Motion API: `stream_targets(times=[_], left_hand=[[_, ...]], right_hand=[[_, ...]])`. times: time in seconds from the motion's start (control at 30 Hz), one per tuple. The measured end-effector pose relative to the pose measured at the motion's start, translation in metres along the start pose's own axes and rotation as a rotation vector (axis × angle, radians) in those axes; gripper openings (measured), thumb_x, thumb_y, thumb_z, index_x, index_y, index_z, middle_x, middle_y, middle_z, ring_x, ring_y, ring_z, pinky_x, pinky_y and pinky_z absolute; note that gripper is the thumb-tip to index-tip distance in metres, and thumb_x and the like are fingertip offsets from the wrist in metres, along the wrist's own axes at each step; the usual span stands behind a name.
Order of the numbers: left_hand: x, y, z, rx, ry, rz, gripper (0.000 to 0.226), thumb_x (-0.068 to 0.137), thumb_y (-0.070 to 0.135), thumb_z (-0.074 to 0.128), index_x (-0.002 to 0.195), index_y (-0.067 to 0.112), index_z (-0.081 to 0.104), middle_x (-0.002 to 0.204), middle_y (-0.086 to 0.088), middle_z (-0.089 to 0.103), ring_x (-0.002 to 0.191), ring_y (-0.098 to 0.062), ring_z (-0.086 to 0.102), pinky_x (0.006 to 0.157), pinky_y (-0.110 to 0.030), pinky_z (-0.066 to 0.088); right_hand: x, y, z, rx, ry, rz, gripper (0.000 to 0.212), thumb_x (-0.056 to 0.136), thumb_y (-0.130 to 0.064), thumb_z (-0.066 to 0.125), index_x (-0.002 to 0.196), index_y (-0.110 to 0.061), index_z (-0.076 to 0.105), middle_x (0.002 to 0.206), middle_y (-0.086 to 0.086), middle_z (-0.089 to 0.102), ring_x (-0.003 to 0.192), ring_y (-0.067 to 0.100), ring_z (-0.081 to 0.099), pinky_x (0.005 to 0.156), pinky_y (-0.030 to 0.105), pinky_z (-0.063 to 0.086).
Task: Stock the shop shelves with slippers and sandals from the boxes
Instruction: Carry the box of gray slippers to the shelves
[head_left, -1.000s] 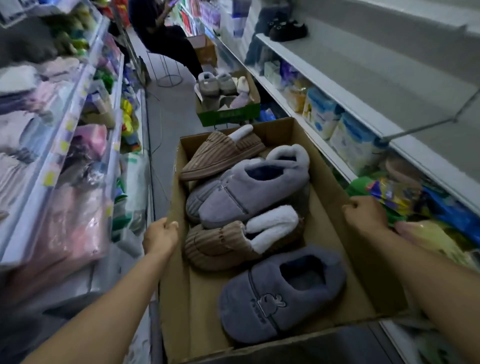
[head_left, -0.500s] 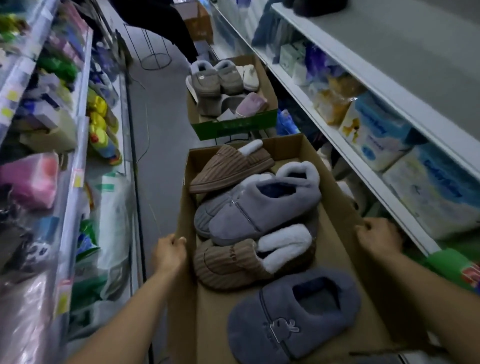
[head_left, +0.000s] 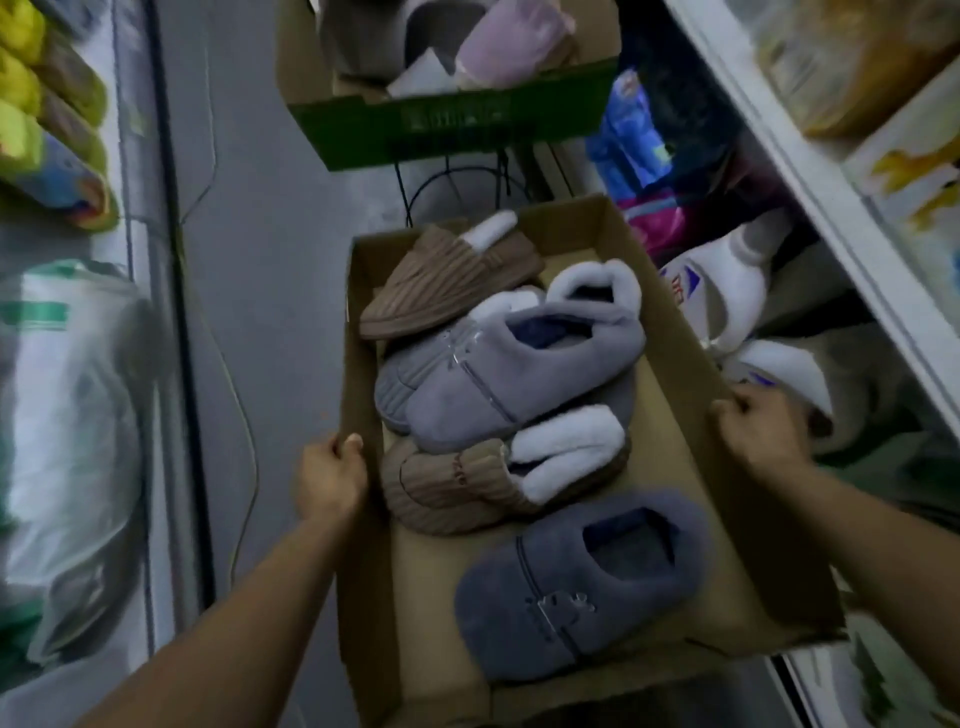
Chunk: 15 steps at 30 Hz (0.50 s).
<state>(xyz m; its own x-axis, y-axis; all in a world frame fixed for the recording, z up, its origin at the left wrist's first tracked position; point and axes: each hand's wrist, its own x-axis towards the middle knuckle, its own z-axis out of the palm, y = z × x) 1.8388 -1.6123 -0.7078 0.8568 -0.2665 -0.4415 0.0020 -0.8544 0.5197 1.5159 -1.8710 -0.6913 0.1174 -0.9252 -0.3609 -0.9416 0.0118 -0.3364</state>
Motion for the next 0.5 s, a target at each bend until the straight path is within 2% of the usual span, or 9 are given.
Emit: stream_targets(times=[0.07,0.17,0.23,0.33,0.4,0.5], left_hand=[[0.021,0.004,0.03,0.031,0.054,-0.033,0.032,0.097,0.025,0.05,0.098,-0.005,0.063,0.1,-0.023,0.065,0.097,-0.042,0.06,0.083,-0.045,0.046],[0.052,0.007,0.074,0.033,0.071,-0.051,0.029,0.096,0.028,0.05,0.091,0.003,0.063,0.09,-0.022,0.064,0.091,-0.04,0.06,0.077,-0.042,0.046],[0.071,0.003,0.1,0.014,0.074,-0.054,0.03,0.096,0.029,0.05,0.094,0.002,0.064,0.093,-0.024,0.066,0.091,-0.041,0.061,0.079,-0.044,0.048],[0.087,0.0,0.135,-0.02,0.104,-0.041,0.026,0.094,0.029,0.052,0.08,0.008,0.059,0.083,-0.02,0.064,0.086,-0.04,0.062,0.075,-0.045,0.049],[0.092,-0.002,0.153,-0.017,0.122,-0.037,0.027,0.093,0.028,0.052,0.077,0.008,0.057,0.078,-0.018,0.061,0.083,-0.04,0.061,0.073,-0.045,0.049],[0.095,-0.004,0.173,-0.025,0.13,-0.059,0.026,0.094,0.028,0.051,0.086,0.005,0.058,0.089,-0.023,0.064,0.087,-0.041,0.061,0.078,-0.048,0.049]], right_hand=[[0.035,0.003,0.021,0.004,0.0,-0.042,0.027,0.09,-0.026,0.052,0.085,-0.003,0.066,0.089,0.026,0.064,0.086,0.037,0.059,0.073,0.034,0.042],[0.08,0.003,0.046,0.019,0.015,-0.024,0.02,0.092,-0.023,0.052,0.092,-0.008,0.065,0.094,0.019,0.064,0.092,0.036,0.058,0.086,0.046,0.048],[0.103,0.002,0.059,0.018,0.027,-0.019,0.017,0.093,-0.021,0.051,0.089,-0.01,0.063,0.091,0.014,0.062,0.09,0.031,0.057,0.087,0.046,0.048],[0.134,0.01,0.077,0.009,0.052,-0.066,0.021,0.091,-0.023,0.051,0.091,-0.006,0.064,0.096,0.018,0.064,0.095,0.034,0.06,0.089,0.047,0.05],[0.147,0.017,0.087,0.002,0.047,-0.057,0.021,0.092,-0.024,0.052,0.094,-0.007,0.065,0.101,0.018,0.065,0.1,0.035,0.059,0.092,0.046,0.049],[0.164,0.028,0.099,0.028,0.067,-0.08,0.021,0.091,-0.022,0.052,0.094,-0.006,0.065,0.102,0.019,0.065,0.102,0.035,0.059,0.092,0.046,0.049]])
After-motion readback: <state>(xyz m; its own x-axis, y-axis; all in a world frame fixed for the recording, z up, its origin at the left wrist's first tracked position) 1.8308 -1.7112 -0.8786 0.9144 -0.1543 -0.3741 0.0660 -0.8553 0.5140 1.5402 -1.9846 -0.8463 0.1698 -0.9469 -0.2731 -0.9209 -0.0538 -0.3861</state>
